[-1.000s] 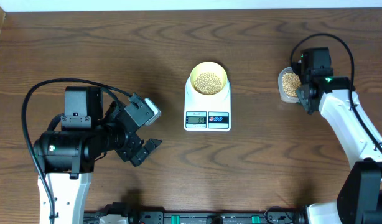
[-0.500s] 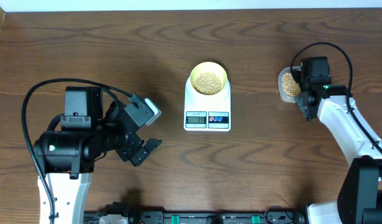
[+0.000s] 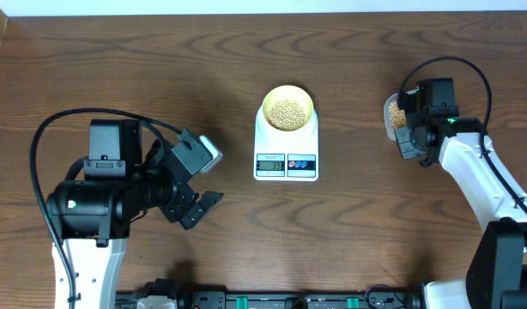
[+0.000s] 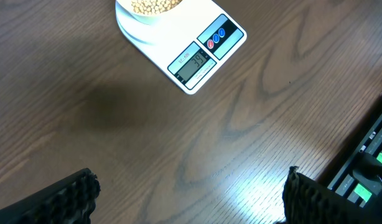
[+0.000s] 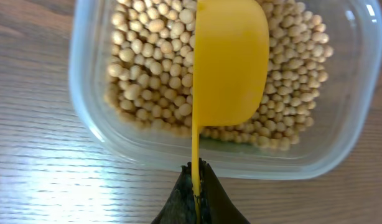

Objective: Scoop item into bowl and weigh 50g on scale
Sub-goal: 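Scoop a third load of soybeans with the right gripper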

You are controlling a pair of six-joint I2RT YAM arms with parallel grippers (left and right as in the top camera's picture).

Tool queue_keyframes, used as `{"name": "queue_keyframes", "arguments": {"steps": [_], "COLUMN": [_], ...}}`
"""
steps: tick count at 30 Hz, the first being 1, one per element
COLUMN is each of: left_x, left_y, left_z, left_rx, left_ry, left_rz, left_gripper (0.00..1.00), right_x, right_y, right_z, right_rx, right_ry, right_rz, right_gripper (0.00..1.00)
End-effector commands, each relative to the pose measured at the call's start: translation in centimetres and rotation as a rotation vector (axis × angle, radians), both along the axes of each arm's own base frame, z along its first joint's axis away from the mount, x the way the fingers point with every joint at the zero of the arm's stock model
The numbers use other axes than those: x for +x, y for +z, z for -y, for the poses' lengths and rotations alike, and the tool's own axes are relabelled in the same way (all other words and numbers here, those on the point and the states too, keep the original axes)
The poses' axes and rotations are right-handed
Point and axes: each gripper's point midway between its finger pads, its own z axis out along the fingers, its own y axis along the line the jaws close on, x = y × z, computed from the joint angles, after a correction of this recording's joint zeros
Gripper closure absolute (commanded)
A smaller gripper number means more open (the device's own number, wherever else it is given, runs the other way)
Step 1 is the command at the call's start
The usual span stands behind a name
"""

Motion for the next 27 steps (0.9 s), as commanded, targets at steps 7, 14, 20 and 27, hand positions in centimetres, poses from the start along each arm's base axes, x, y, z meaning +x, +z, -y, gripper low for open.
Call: {"name": "queue_keyframes", "arguments": {"steps": [7,14,20,27], "left_x": [-0.1,-0.1,-0.1,-0.1], "left_y": [0.1,0.2,0.2,0.1], "left_z": [0.1,0.1,0.1,0.1], "left_rx": [-0.01,-0.01,-0.01,-0.009], "left_ry": [-0.006,-0.006,-0.006,-0.006], "left_rz": [0.002,0.002,0.002,0.002], "left_gripper": [0.04,0.04,0.04,0.04], "right_x": [-0.6,-0.9,-0.8,-0.9], "right_y": [-1.0,-0.9,0.0,0.3], "right_z": [-3.3,-3.1,-1.8,0.6], "right_rx": [0.251,0.423,0.625,0.678], "right_ry": [-0.05,-0.164,-0.282,-0.38], "right_rz": [-0.034,-0.053,-0.045,-0.024], "right_gripper": [0.99,0.99,0.99,0.99]}}
